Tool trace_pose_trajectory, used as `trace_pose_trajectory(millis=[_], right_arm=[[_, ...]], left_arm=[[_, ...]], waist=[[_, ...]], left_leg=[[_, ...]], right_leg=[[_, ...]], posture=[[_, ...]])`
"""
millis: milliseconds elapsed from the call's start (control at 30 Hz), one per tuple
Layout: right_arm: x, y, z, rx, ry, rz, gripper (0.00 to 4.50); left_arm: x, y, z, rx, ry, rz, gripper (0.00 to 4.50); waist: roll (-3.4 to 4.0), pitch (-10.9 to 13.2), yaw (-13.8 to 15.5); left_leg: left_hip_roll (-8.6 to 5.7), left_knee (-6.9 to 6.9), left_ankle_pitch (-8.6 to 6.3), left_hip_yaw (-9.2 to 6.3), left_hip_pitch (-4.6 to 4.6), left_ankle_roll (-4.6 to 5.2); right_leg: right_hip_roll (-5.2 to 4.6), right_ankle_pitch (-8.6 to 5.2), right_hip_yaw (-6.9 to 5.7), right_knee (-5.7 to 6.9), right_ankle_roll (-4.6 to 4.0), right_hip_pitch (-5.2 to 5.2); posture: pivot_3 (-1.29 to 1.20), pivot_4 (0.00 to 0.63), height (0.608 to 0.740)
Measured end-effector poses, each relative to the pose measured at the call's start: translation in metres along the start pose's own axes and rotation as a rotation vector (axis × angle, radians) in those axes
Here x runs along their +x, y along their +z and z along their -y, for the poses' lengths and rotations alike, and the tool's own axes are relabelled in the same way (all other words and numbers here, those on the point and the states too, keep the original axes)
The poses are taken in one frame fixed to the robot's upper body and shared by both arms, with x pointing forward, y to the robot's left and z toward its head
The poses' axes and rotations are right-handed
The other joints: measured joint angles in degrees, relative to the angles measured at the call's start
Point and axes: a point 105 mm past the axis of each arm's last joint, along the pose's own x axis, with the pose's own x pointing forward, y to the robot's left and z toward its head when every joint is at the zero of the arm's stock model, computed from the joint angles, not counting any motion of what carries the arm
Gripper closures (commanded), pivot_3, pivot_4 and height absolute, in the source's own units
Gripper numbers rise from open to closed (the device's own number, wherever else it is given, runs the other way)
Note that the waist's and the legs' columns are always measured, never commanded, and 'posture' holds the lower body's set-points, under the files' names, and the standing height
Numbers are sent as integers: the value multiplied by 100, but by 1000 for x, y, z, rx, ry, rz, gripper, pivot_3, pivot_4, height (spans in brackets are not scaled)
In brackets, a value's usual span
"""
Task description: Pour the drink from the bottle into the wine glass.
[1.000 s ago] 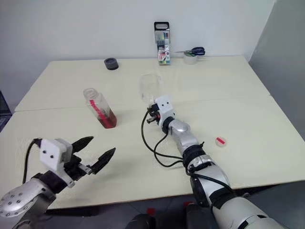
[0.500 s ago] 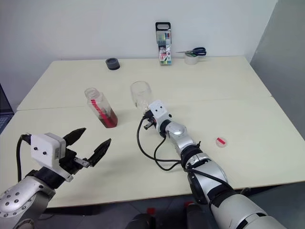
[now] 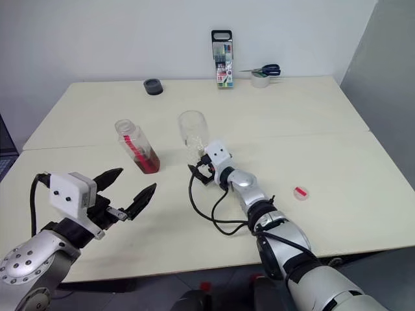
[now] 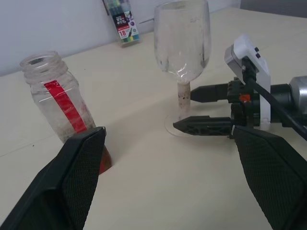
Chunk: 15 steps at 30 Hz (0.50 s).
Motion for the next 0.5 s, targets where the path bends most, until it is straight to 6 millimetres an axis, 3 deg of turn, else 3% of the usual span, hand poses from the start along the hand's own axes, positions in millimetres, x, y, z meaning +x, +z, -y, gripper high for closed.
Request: trace_pose_trajectory(millis=[133,333,500], right_arm=[[-13,-5,11,-16,4,9,24],[-64,-3,51,-111,6,11,24],[-123,35,62,-222,142,-4,24]], left_arm=[[2,0,-1,-6,3,4,0],[1,-14,-14,-38,89,-33,0],[-2,-35,-38,-5,224,-115,0]], waist=[[0,0,13],[0,0,39],[10,7,60]], left_leg=[[-1,1,0,-3,-1,0],[-1,2,-1,-5,-5,1],[2,2,-10,-6,-3,18]], right_leg=[[-1,0,-1,-1,0,2],[-2,0,1,-6,1,2],[0,-1,-1,-5,3,4]], posture=[[0,150,740],[0,150,740],[0,150,740]])
